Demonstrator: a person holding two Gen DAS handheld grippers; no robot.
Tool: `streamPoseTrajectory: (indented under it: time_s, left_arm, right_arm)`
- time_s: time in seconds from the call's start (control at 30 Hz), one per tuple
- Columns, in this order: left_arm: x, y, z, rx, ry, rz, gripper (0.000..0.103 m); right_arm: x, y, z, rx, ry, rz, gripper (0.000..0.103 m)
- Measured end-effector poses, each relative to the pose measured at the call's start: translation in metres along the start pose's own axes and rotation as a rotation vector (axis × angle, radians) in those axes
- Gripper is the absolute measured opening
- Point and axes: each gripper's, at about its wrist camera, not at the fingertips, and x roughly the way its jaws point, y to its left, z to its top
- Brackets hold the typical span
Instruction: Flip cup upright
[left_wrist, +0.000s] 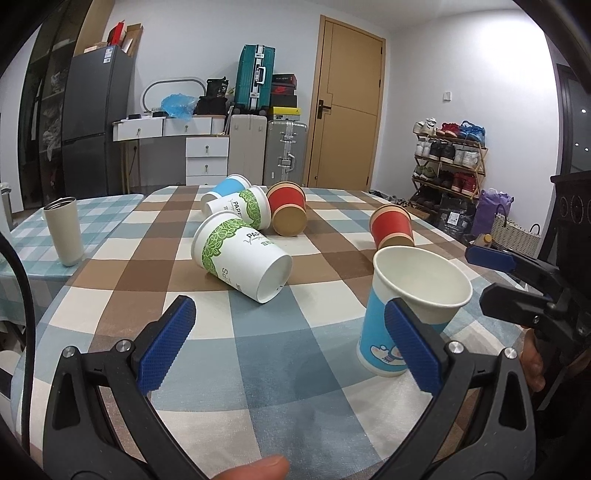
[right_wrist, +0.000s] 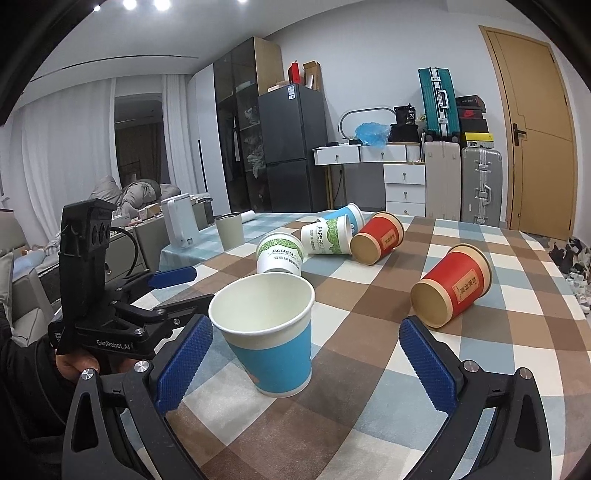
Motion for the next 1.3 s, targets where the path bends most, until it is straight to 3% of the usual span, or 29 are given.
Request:
streamPoseTrajectory:
  time_s: [1.3]
  left_arm:
    - [-0.0028, -0.0011, -0.0020, -0.009, -0.005, 0.003, 0.102]
  right_arm:
    - [0.0002, 0.0010, -0.0003, 0.003, 0.010, 0.000, 0.103]
